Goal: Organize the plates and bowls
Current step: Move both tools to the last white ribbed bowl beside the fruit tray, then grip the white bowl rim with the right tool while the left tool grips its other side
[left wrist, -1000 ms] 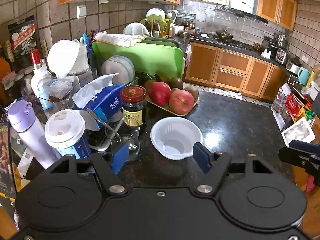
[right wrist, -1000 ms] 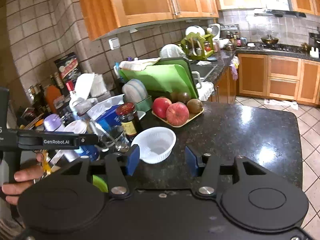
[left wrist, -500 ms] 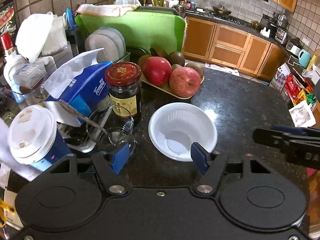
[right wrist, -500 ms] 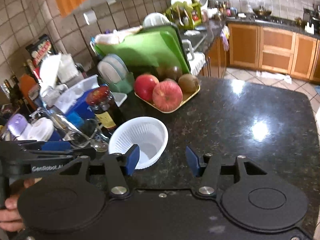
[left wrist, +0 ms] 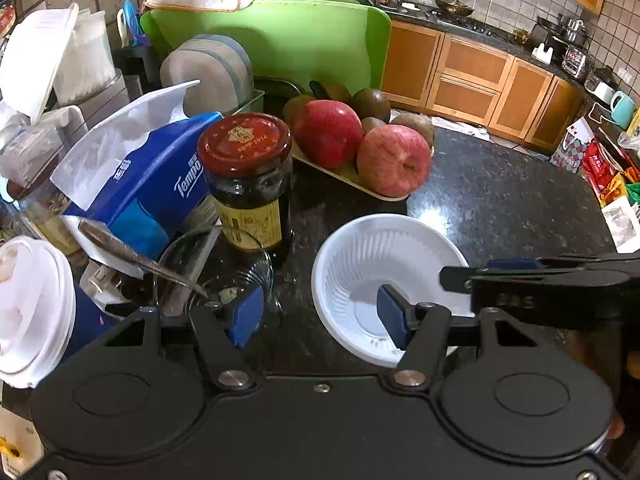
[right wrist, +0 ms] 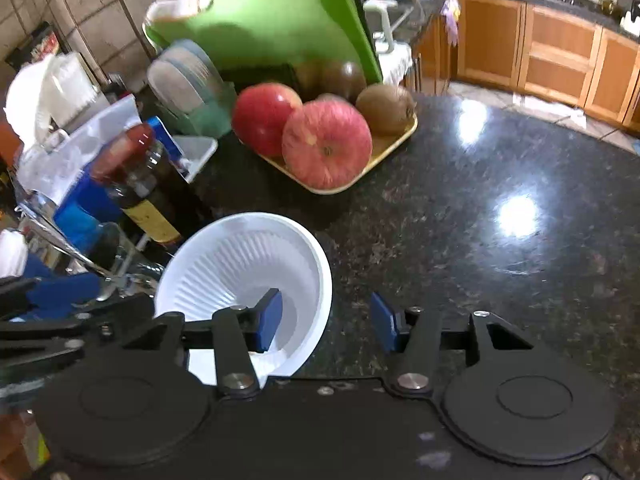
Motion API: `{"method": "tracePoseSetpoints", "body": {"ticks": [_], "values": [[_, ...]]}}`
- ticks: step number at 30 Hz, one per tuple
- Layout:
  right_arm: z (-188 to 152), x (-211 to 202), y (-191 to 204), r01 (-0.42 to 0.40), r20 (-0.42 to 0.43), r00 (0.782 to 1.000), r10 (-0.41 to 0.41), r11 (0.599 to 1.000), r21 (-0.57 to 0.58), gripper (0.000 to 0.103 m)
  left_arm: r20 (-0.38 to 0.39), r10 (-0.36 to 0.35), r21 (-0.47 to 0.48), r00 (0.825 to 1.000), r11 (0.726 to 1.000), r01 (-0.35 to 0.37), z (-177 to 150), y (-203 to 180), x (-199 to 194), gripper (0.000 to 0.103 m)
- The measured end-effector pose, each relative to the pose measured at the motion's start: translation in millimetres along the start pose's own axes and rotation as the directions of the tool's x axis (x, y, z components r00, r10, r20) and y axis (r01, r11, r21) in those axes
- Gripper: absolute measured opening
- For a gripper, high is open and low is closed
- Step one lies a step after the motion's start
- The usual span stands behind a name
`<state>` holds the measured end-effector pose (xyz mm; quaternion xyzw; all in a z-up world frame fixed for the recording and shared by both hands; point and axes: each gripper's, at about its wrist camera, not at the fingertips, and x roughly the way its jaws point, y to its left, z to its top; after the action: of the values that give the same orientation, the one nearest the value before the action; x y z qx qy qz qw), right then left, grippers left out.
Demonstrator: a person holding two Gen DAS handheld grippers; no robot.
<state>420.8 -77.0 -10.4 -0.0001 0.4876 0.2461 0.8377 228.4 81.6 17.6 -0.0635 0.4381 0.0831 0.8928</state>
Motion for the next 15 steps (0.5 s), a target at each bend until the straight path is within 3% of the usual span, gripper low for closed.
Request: {"method": "tracePoseSetpoints", "body": {"ticks": [7, 10, 15], "values": [[-0.5, 15.7, -5.1, 0.01, -0.024, 1.0, -0.01, 1.0, 0.027, 0.044, -0.027, 0.021, -0.006, 0.999, 1.0, -0.021, 9.6, -0.6, 14.7, 0.064], [-1.6, 16.9, -4.5, 0.016, -0.032, 0.999, -0.016, 1.0, 0.019, 0.026, -0.033, 0.031, -0.007, 0.999, 0.999, -0.031, 8.3, -0.5, 18.2, 0.063], [-5.3, 10.0, -8.4, 0.055, -0.032, 0.998, -0.055, 0.998, 0.001, 0.016, -0.03, 0.043, 0.008, 0.999, 0.999, -0.043, 6.9, -2.3, 15.4, 0.063]]}}
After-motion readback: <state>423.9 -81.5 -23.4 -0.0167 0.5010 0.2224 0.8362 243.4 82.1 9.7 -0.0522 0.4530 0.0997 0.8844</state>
